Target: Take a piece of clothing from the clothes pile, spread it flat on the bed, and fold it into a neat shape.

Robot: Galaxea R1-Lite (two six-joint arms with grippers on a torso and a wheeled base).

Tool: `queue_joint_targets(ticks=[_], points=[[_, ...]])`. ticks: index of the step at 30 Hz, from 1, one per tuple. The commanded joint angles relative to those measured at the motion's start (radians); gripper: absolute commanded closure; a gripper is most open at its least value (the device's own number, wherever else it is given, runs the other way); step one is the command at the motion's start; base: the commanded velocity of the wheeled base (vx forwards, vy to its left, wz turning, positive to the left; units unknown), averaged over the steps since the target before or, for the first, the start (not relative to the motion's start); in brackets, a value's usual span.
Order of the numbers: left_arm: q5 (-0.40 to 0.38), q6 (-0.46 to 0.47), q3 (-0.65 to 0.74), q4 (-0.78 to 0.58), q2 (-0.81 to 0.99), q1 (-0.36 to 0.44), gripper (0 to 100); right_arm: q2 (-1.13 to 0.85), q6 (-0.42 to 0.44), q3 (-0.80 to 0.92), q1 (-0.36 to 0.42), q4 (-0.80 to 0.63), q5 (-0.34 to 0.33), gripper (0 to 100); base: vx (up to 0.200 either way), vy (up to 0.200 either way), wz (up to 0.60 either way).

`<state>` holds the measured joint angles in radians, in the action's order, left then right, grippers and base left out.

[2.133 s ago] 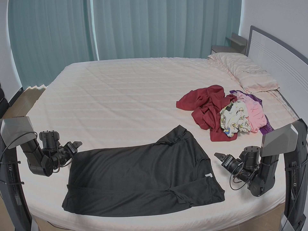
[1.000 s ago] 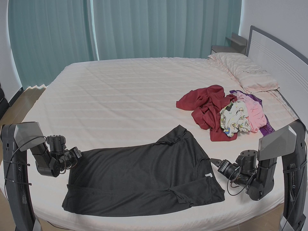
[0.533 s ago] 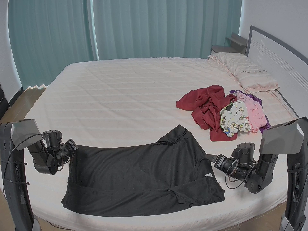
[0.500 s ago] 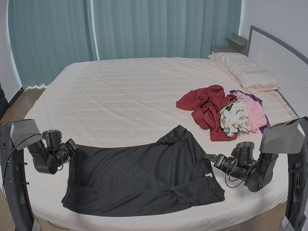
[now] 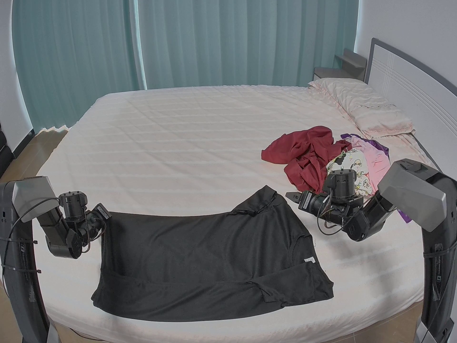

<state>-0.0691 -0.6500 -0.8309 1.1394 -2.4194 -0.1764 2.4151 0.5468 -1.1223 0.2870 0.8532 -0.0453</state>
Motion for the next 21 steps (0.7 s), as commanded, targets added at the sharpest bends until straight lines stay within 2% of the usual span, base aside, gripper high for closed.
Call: queue_joint_targets(ticks=[1,6,7,21], points=[[-0.004,-0.026,0.03,0.003,0.025,-0.006,100,0.133,-0.1,-0.155,0.003,-0.062,-0.021,0,0.0,0.0,0.0],[-0.014,-0.031,0.045,0.003,0.031,-0.006,100,0.2,-0.146,-0.238,0.004,-0.071,-0.059,0,0.0,0.0,0.0],[-0.015,-0.045,0.05,0.003,0.032,-0.006,100,0.237,-0.173,-0.307,0.011,-0.08,-0.067,0,0.0,0.0,0.0],[-0.031,-0.068,0.073,0.005,0.042,-0.006,100,0.366,-0.179,-0.565,0.012,-0.214,-0.065,0,0.0,0.0,0.0]])
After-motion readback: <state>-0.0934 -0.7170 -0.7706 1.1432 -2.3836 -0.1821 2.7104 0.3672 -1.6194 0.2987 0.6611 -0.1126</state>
